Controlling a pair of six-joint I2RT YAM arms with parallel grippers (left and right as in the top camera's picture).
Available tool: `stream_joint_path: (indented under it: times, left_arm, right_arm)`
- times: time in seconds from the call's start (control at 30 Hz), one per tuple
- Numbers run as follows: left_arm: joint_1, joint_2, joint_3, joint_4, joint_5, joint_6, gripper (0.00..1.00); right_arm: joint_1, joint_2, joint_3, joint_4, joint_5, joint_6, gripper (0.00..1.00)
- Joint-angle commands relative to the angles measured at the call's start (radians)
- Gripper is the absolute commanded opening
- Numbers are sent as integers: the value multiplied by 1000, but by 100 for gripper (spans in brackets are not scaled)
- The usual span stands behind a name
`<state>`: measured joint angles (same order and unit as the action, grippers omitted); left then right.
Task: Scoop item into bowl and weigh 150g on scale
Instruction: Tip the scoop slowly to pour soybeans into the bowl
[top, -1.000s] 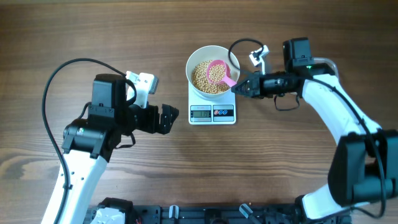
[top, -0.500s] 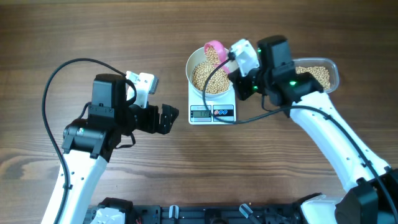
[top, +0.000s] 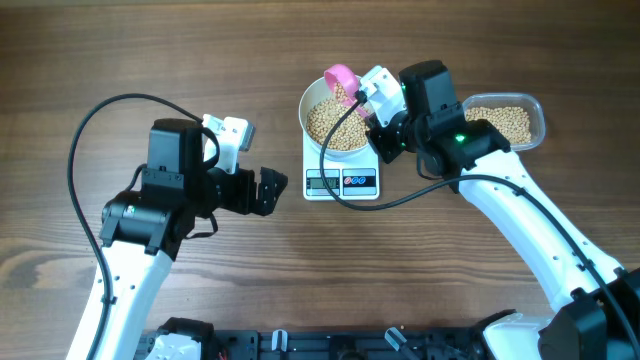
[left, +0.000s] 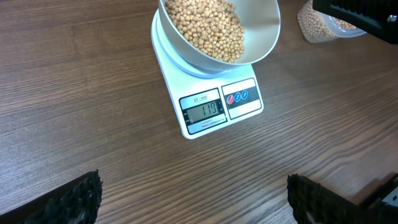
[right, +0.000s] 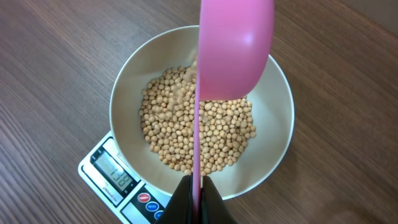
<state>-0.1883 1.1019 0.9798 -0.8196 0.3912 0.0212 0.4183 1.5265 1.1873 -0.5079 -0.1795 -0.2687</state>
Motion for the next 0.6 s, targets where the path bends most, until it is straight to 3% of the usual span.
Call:
stream_joint_path:
  times: [0.0, 0.13, 0.43, 0.57]
  left_arm:
    - [5, 5, 2, 0, 12, 1, 100]
    - [5, 5, 2, 0, 12, 1, 100]
    - [5, 5, 2, 0, 12, 1, 100]
    - [5, 5, 2, 0, 12, 1, 100]
  right_arm:
    - [3, -18, 24, 6, 15, -19, 4]
    - [3, -18, 24, 6, 34, -21, 4]
    - [3, -18, 24, 0, 108, -226, 4]
    - [3, -18, 24, 1, 112, -228, 4]
